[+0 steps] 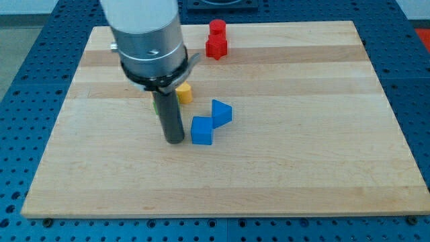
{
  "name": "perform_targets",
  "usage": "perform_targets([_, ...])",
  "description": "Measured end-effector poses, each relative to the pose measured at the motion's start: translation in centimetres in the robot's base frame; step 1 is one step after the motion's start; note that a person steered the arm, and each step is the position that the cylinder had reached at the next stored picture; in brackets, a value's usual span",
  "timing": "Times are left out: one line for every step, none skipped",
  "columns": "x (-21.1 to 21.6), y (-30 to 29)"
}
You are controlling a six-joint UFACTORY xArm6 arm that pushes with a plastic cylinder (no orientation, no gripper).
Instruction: Drag the blue cube into the blue triangle
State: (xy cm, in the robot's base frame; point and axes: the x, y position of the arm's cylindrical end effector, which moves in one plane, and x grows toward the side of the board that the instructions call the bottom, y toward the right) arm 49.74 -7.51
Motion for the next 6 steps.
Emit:
perform_targets([0.1, 3.4])
perform_targets([0.2, 5.5])
perform_targets([0.9, 5.7])
perform_targets([4.8, 5.8])
perform_targets([4.9, 7.8])
perform_targets([3.1, 9.5])
